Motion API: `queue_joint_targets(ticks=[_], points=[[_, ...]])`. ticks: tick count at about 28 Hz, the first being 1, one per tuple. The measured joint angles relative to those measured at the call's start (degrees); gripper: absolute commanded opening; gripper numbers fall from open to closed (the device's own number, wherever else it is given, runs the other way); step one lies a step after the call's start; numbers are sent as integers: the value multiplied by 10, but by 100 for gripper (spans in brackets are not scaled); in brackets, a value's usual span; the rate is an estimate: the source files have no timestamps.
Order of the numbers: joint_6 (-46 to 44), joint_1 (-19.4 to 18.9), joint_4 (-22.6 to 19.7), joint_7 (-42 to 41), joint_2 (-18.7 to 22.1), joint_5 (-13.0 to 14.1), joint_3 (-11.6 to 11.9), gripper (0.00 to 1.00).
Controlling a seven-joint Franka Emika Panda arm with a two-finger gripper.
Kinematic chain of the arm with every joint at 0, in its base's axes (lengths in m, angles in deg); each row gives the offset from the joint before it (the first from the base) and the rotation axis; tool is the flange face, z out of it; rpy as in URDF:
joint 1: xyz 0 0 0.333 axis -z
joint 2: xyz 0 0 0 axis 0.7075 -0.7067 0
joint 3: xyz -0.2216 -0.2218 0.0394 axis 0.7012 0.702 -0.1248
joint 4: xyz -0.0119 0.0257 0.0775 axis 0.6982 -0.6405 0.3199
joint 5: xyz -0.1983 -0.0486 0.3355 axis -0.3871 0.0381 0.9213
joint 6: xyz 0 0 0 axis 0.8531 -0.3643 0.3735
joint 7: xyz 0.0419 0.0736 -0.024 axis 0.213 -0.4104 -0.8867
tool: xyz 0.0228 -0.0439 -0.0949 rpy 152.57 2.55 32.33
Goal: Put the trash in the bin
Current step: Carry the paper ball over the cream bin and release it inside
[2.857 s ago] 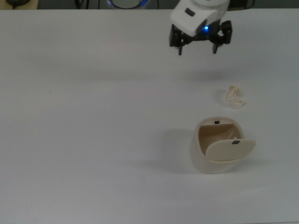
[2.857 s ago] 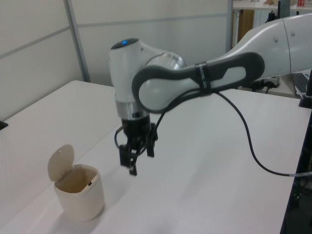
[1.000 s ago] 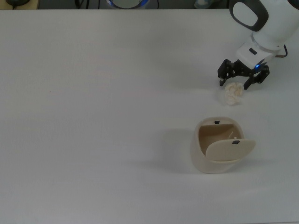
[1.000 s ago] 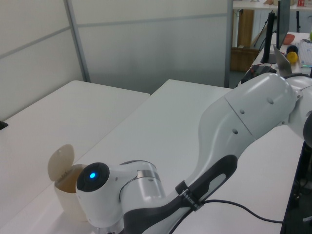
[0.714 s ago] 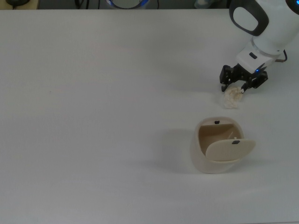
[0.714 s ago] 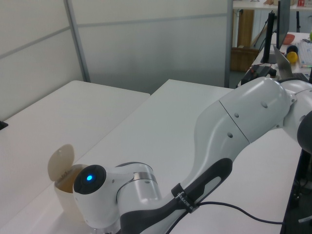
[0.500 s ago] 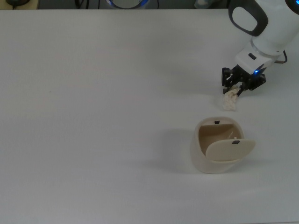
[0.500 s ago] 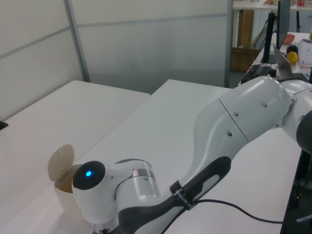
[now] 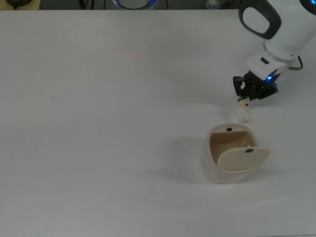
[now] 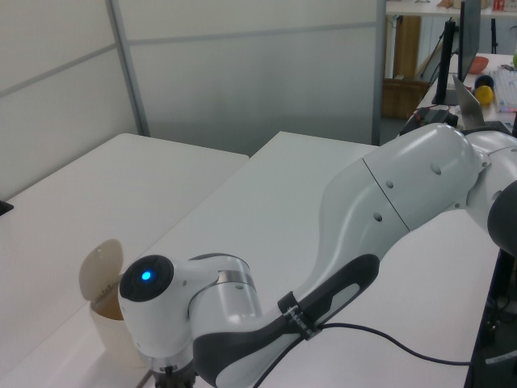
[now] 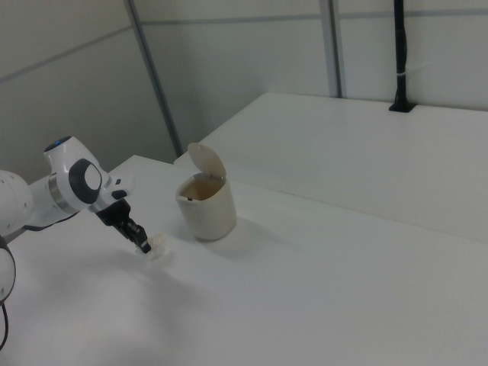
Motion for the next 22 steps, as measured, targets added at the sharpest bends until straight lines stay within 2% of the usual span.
queue_joint_targets(ticks=[8, 12, 14, 18, 22], points=[[2, 0, 49, 0, 32, 0, 2, 0], [2, 0, 60, 0, 57, 0, 14, 0], [2, 1, 69, 2, 65, 0, 25, 0], [8, 2, 87, 11, 68, 0, 64, 0], [61, 6, 93, 13, 60, 0, 107, 0]])
